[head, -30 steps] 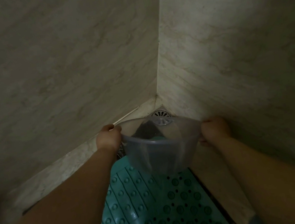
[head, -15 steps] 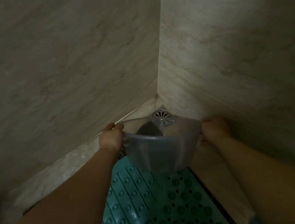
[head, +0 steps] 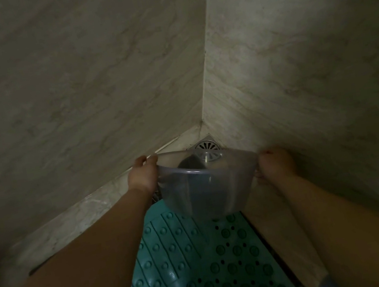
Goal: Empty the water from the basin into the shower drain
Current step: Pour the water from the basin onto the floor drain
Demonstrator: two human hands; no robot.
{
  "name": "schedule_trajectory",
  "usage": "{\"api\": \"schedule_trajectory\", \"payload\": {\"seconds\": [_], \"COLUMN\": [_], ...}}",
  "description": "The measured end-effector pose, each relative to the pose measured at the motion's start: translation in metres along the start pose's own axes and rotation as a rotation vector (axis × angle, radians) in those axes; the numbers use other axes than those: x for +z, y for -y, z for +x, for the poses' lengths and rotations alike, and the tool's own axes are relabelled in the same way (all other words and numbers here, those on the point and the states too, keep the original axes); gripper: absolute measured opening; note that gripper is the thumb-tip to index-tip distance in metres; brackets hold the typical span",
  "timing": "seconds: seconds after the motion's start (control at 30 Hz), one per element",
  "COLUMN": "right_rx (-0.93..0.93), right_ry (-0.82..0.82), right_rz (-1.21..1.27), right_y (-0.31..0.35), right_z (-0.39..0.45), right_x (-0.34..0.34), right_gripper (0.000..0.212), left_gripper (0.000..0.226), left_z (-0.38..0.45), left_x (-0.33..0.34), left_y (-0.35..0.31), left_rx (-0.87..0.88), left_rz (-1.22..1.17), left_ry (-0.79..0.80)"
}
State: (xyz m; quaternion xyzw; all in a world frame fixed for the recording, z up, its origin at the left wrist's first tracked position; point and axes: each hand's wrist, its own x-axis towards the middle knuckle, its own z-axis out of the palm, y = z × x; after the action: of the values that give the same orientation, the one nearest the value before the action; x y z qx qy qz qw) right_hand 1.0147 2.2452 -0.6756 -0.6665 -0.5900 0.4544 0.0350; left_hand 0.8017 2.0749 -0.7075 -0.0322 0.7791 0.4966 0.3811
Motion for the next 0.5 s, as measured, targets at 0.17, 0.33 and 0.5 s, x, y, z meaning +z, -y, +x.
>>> {"api": "schedule_trajectory", "payload": {"seconds": [0.17,0.33,0.5], "right_rx": [-0.024,-0.044,-0.051], "right_ry": [-0.014,-0.014,-0.020], "right_rz": [0.000,0.014,0.036], "right_y": [-0.0001,0.0003,-0.0005], "right_z": [0.0008,0.0007,0.0017], "right_x": [0.0007,0.0008,0.0008], "right_gripper": [0.036,0.035,0.036], "left_gripper": [0.066,0.065,0.071], "left_z": [0.0026,0.0048,0.0078], "left_x": [0.0030,0.0047,0.0040], "left_y": [-0.0006,0.0004,0.0028], "left_rx": [0.020,0.047,0.037], "left_rz": [-0.014,-0.021,-0.019], "left_ry": [0.026,0.037,0.056]}}
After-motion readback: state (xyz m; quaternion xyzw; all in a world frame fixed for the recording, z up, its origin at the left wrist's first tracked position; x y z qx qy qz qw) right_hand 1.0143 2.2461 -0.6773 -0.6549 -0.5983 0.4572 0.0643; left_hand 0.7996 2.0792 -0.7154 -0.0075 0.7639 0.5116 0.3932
